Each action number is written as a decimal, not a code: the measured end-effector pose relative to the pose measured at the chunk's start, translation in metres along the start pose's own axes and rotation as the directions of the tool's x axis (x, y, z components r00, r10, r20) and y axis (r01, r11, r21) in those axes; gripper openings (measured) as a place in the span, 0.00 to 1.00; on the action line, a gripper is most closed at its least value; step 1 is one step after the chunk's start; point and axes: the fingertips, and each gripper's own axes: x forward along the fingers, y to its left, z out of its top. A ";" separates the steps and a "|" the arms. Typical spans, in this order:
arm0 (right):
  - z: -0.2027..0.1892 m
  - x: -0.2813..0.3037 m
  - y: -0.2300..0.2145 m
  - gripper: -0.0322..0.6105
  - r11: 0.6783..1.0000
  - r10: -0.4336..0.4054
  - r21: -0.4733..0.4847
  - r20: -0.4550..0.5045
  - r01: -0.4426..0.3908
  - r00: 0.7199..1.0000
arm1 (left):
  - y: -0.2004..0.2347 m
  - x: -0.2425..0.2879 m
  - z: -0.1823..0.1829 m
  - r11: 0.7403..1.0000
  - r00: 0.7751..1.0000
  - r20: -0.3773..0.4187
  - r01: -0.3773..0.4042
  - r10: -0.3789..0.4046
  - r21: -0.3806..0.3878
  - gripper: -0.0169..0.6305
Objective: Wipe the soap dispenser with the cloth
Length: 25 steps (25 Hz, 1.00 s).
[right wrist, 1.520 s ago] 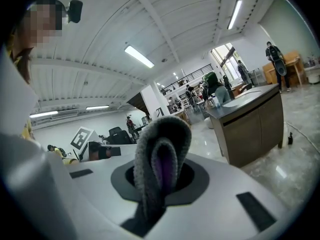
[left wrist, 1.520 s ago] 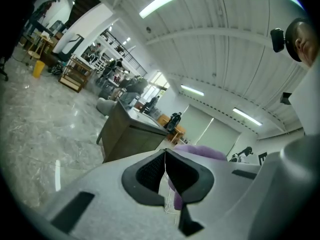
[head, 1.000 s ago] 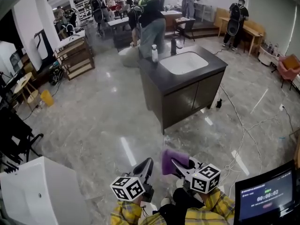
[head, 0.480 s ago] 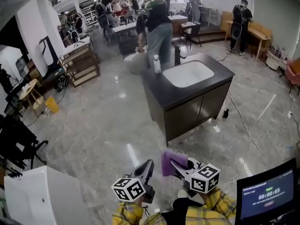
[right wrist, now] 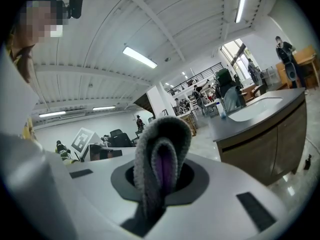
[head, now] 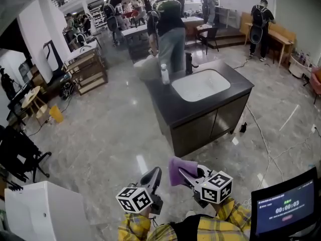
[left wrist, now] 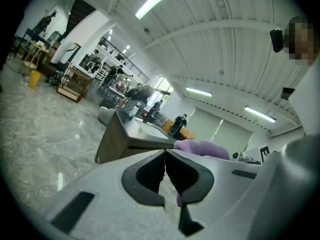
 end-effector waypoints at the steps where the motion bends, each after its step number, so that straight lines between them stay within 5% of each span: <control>1: 0.002 -0.001 -0.007 0.11 1.000 0.003 -0.002 0.003 -0.003 1.000 | -0.001 0.008 -0.001 1.000 1.000 0.002 0.000 0.000 0.002 0.04; 14: 0.015 0.025 -0.070 0.11 0.999 -0.015 0.050 -0.005 0.015 1.000 | 0.022 0.069 0.012 1.000 0.999 -0.031 -0.015 0.015 -0.013 0.04; 25: 0.048 0.080 -0.126 0.11 0.996 -0.074 0.047 0.001 0.074 0.997 | 0.061 0.146 0.059 0.998 0.997 -0.047 0.054 -0.055 -0.014 0.04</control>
